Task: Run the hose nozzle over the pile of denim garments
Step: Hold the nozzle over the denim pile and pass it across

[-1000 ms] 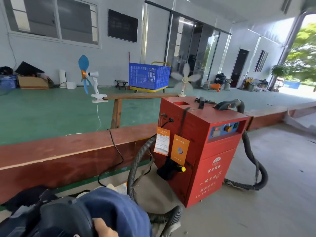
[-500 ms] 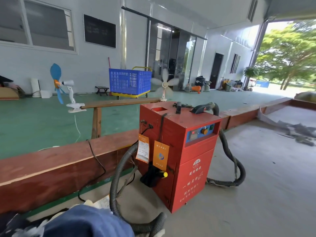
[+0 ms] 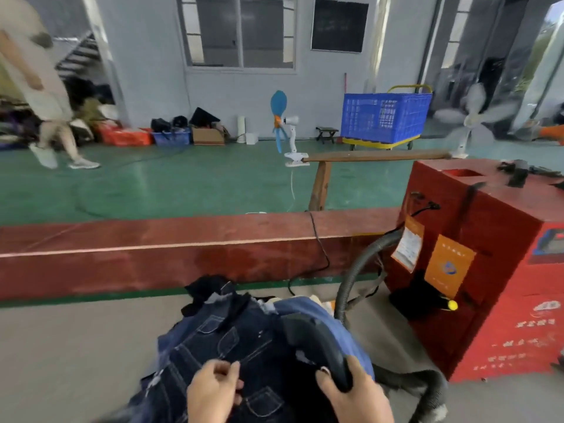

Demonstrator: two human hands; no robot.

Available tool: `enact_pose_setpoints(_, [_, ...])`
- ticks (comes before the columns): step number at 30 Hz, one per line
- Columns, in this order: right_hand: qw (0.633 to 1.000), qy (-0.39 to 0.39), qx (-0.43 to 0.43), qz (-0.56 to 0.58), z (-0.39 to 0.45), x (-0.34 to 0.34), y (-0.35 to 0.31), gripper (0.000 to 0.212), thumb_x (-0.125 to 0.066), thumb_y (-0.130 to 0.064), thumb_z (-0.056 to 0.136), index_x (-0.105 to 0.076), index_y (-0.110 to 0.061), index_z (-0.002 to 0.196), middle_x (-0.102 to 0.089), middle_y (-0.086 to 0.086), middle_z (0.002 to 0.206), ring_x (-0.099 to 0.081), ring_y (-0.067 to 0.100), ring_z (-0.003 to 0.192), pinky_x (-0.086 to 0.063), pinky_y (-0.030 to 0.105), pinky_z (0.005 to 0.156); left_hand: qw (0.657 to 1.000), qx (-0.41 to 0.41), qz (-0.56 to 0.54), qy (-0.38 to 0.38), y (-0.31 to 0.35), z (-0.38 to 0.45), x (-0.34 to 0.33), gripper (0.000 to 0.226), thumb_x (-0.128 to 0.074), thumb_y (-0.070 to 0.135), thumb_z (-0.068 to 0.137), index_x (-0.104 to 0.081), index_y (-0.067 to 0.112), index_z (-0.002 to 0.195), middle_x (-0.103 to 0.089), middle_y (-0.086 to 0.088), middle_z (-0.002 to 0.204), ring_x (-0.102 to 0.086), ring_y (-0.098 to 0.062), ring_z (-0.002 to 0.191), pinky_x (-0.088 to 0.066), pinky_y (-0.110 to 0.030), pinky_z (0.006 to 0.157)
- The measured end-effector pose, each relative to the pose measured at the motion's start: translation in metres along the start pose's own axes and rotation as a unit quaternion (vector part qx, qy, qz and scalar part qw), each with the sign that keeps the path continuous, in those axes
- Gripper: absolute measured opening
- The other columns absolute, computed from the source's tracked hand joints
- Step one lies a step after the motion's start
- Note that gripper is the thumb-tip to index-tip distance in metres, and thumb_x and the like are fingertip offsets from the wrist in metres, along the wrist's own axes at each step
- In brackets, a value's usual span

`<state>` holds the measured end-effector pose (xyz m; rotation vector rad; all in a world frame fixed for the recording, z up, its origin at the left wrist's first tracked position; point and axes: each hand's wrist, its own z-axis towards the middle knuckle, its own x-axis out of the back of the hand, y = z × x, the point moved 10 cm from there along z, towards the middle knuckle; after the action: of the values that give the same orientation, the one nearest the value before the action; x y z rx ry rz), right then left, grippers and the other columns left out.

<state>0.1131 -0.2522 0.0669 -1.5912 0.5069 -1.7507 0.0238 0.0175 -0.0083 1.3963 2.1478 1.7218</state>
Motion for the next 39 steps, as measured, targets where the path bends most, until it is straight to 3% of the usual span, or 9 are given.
enact_pose_setpoints(2, [0.994, -0.011, -0.109, 0.014, 0.001, 0.000, 0.025, 0.048, -0.062, -0.057, 0.081, -0.050, -0.039, 0.124, -0.061, -0.012, 0.124, -0.061, 0.009, 0.093, -0.041, 0.021, 0.076, 0.999, -0.047, 0.001, 0.027, 0.008, -0.004, 0.010, 0.012, -0.067, 0.022, 0.088, -0.061, 0.017, 0.080, -0.068, 0.006, 0.054, -0.063, -0.012, 0.044, -0.047, -0.019, 0.049])
enact_pose_setpoints(5, [0.986, -0.046, -0.145, 0.062, -0.005, -0.003, 0.029, 0.029, -0.070, -0.047, 0.080, -0.057, -0.027, 0.097, -0.066, -0.002, 0.095, -0.053, 0.012, 0.070, -0.039, 0.025, 0.064, 0.998, -0.062, 0.010, 0.021, 0.008, -0.001, 0.009, 0.009, -0.067, 0.024, 0.087, -0.061, 0.021, 0.081, -0.071, 0.006, 0.066, -0.068, -0.017, 0.064, -0.055, -0.031, 0.072])
enact_pose_setpoints(8, [0.982, -0.036, -0.172, 0.075, -0.007, 0.003, 0.038, 0.028, -0.070, -0.048, 0.080, -0.057, -0.025, 0.090, -0.066, -0.002, 0.086, -0.057, 0.008, 0.072, -0.042, 0.019, 0.061, 0.998, -0.057, 0.025, -0.001, 0.008, -0.006, -0.001, 0.010, -0.069, 0.023, 0.084, -0.061, 0.021, 0.079, -0.071, 0.004, 0.071, -0.068, -0.020, 0.073, -0.054, -0.036, 0.081])
enact_pose_setpoints(13, [0.984, -0.057, -0.161, 0.057, -0.008, 0.004, 0.026, 0.044, -0.061, -0.056, 0.082, -0.049, -0.046, 0.123, -0.063, -0.015, 0.115, -0.055, 0.003, 0.079, -0.036, 0.006, 0.059, 0.999, -0.039, 0.020, 0.003, 0.002, 0.000, -0.001, 0.011, -0.072, 0.021, 0.082, -0.062, 0.020, 0.077, -0.072, 0.000, 0.072, -0.068, -0.024, 0.077, -0.054, -0.040, 0.086])
enact_pose_setpoints(18, [0.977, -0.034, -0.188, 0.096, -0.006, 0.011, 0.040, 0.029, -0.068, -0.053, 0.078, -0.056, -0.028, 0.084, -0.065, -0.005, 0.076, -0.060, 0.005, 0.069, -0.044, 0.015, 0.061, 0.994, -0.091, 0.020, 0.065, 0.017, -0.008, 0.009, 0.013, -0.070, 0.013, 0.083, -0.061, 0.021, 0.076, -0.067, 0.007, 0.066, -0.064, -0.021, 0.070, -0.047, -0.032, 0.078])
enact_pose_setpoints(21, [0.977, 0.017, -0.176, 0.116, -0.006, 0.025, 0.045, 0.032, -0.073, -0.048, 0.074, -0.045, -0.035, 0.067, -0.057, -0.008, 0.057, -0.058, 0.014, 0.066, -0.040, 0.015, 0.057, 0.983, -0.151, -0.007, 0.107, 0.031, -0.017, 0.014, 0.015, -0.069, 0.007, 0.083, -0.062, 0.020, 0.080, -0.061, 0.014, 0.064, -0.057, -0.012, 0.063, -0.038, -0.027, 0.072])
enact_pose_setpoints(31, [0.984, -0.002, -0.137, 0.112, -0.001, 0.019, 0.038, 0.047, -0.076, -0.043, 0.074, -0.045, -0.008, 0.072, -0.045, -0.003, 0.048, -0.049, 0.002, 0.049, -0.039, 0.014, 0.057, 0.983, -0.175, -0.010, 0.059, 0.035, -0.013, -0.010, 0.016, -0.066, 0.008, 0.086, -0.060, 0.023, 0.084, -0.063, 0.010, 0.071, -0.060, -0.009, 0.069, -0.038, -0.024, 0.068])
enact_pose_setpoints(37, [0.980, 0.022, -0.151, 0.129, -0.004, 0.024, 0.045, 0.031, -0.071, -0.057, 0.065, -0.051, -0.034, 0.066, -0.057, -0.006, 0.051, -0.056, 0.002, 0.051, -0.042, 0.016, 0.059, 0.972, -0.214, -0.008, 0.099, 0.045, -0.018, -0.006, 0.016, -0.070, 0.009, 0.084, -0.062, 0.018, 0.095, -0.065, 0.003, 0.082, -0.058, -0.011, 0.071, -0.043, -0.029, 0.071])
enact_pose_setpoints(39, [0.978, 0.022, -0.159, 0.132, -0.005, 0.025, 0.046, 0.035, -0.071, -0.059, 0.067, -0.052, -0.029, 0.067, -0.060, -0.006, 0.054, -0.057, 0.000, 0.051, -0.042, 0.018, 0.055, 0.964, -0.253, 0.001, 0.088, 0.058, -0.022, -0.017, 0.030, -0.071, 0.019, 0.085, -0.061, 0.017, 0.113, -0.062, 0.001, 0.098, -0.058, -0.009, 0.076, -0.043, -0.026, 0.068])
